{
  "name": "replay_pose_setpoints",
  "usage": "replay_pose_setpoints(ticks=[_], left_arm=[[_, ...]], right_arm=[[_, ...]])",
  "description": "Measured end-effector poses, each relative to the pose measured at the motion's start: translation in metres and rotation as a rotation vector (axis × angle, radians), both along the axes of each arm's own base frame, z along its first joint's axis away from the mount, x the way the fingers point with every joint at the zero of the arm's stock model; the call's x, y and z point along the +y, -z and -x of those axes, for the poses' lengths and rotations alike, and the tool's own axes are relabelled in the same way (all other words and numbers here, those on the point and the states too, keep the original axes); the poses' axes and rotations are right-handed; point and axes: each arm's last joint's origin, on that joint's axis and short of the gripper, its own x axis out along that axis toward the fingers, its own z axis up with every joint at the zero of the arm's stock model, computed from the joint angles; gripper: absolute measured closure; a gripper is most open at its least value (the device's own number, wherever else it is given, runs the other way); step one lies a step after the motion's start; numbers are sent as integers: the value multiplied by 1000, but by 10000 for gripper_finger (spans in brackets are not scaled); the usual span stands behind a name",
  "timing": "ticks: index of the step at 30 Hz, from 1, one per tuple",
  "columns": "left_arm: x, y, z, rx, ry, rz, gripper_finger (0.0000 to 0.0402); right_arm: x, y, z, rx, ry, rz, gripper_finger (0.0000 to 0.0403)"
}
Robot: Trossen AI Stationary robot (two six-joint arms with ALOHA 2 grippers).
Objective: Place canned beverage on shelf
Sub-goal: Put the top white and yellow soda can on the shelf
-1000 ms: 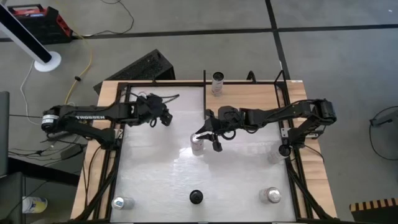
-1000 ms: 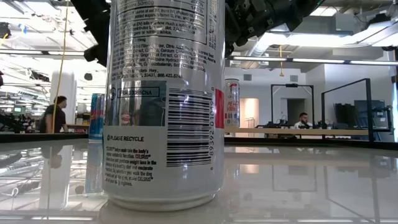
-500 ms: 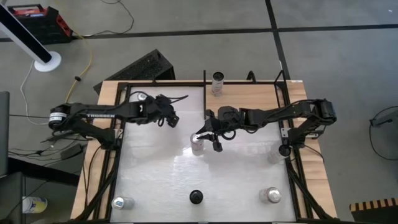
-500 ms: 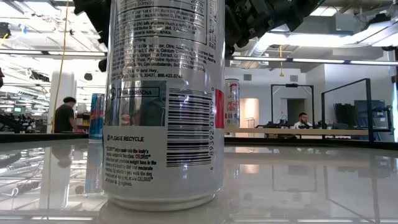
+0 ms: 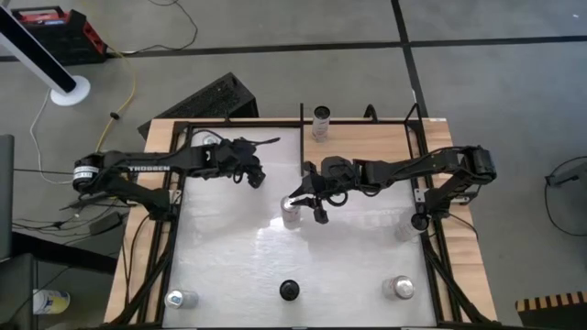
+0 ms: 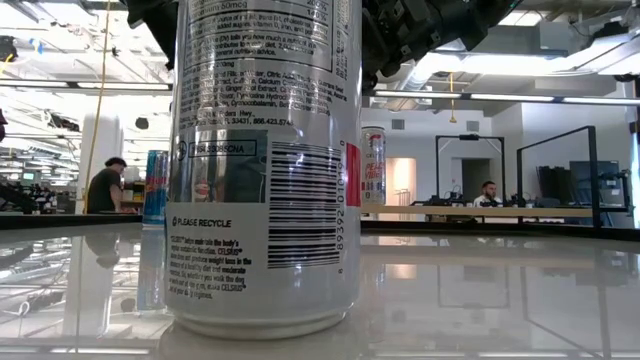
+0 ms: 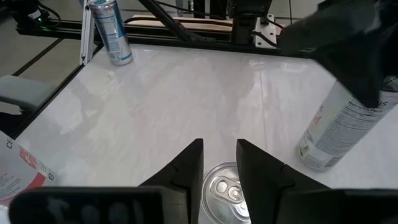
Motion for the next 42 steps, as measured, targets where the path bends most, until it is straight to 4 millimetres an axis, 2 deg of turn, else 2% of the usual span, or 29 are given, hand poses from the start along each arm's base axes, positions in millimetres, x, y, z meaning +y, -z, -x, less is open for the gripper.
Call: replay_pose_setpoints(ticks=[9,13,16,19,22,25,30,36,42], left_arm=[[2,-30,-7,-21,88,-85,125],[2,-49,-7,85,201,-202,125],[3,-56,-3,191,302,-231,125],[8,-56,7,258,385,-221,125],[20,-58,20,245,392,-190,125],[28,-68,36,142,450,-138,125],[30,-87,60,-14,695,-158,125],[33,-87,60,140,863,-419,125],[42,-68,41,219,901,-383,125]], right_arm=[[0,0,0,0,0,0,283],[0,0,0,0,0,0,283],[1,0,0,5,-2,0,283],[1,1,0,9,-2,0,283],[1,1,1,16,-2,-1,283],[1,2,1,25,-2,-1,283],[1,2,1,23,-2,0,283],[0,0,0,-3,0,1,283],[0,-1,-1,-14,0,2,283]])
